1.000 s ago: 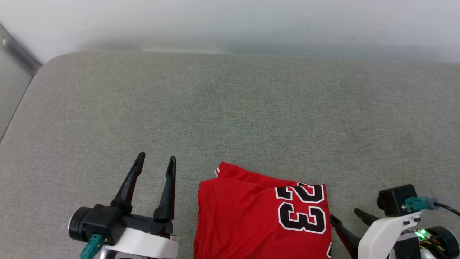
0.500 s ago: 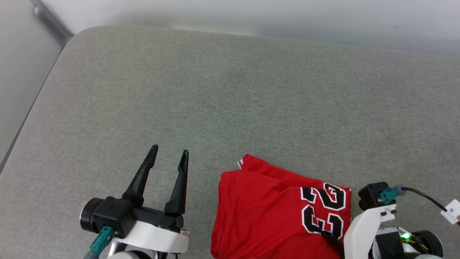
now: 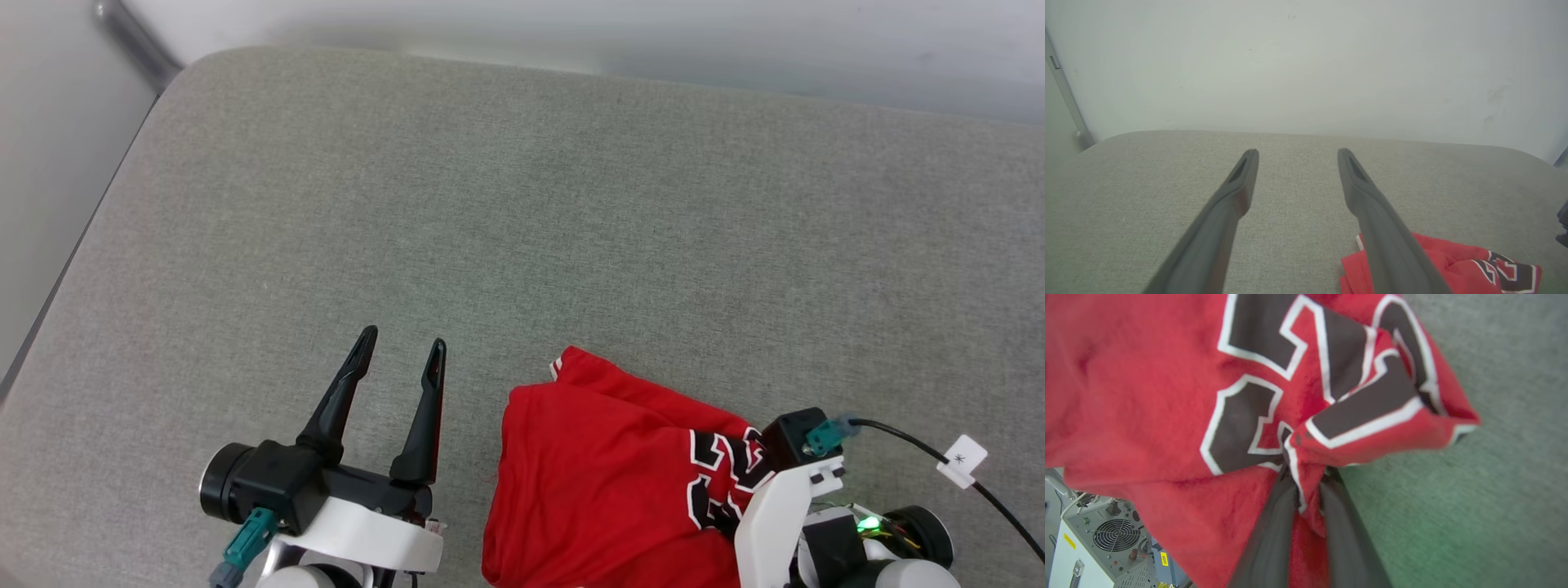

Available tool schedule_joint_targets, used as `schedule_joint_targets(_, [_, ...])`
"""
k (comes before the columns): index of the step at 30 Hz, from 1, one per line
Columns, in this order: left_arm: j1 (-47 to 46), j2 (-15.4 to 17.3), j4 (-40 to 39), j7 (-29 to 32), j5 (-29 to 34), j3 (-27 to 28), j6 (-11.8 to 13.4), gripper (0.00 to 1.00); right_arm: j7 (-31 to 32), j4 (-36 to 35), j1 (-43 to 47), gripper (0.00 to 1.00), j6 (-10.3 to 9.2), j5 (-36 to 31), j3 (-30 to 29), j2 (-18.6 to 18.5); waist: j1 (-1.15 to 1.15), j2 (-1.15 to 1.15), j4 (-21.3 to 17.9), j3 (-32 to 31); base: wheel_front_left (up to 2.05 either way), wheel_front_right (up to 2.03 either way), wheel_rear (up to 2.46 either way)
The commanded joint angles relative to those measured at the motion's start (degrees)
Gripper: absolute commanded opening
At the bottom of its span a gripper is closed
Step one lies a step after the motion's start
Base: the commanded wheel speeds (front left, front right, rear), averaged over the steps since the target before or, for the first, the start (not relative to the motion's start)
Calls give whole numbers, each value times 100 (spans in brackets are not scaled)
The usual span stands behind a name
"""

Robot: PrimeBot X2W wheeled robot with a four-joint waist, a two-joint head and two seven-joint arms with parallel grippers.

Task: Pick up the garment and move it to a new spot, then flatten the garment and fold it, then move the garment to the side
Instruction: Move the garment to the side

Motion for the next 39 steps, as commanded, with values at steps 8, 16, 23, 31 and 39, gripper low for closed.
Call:
schedule_joint_targets(8, [-10,-34,-15,-13,-142,49,4,100,-198,90,-318,0,-5,-514,436,-761,0,0,-331,-137,0,0,0])
schedule_joint_targets(16, [-200,-55,-36,-13,111,-132,21,100,273,-684,-1108,0,7,-393,1239,-2395,0,0,-1164,107,0,0,0])
schedule_joint_targets(23, [-616,-62,-7,-13,345,-493,23,100,333,-989,-1614,0,7,-142,1285,-3839,0,0,-1933,721,0,0,0])
schedule_joint_targets(31, [-1249,-16,-208,-13,667,-750,21,100,-467,-517,-1907,0,5,-350,516,-4475,0,0,-2631,1580,0,0,0])
schedule_joint_targets(39, [-1761,348,-544,-11,1026,-1085,10,100,-1645,800,-2307,0,5,-895,-142,-4642,0,0,-2905,2267,0,0,0])
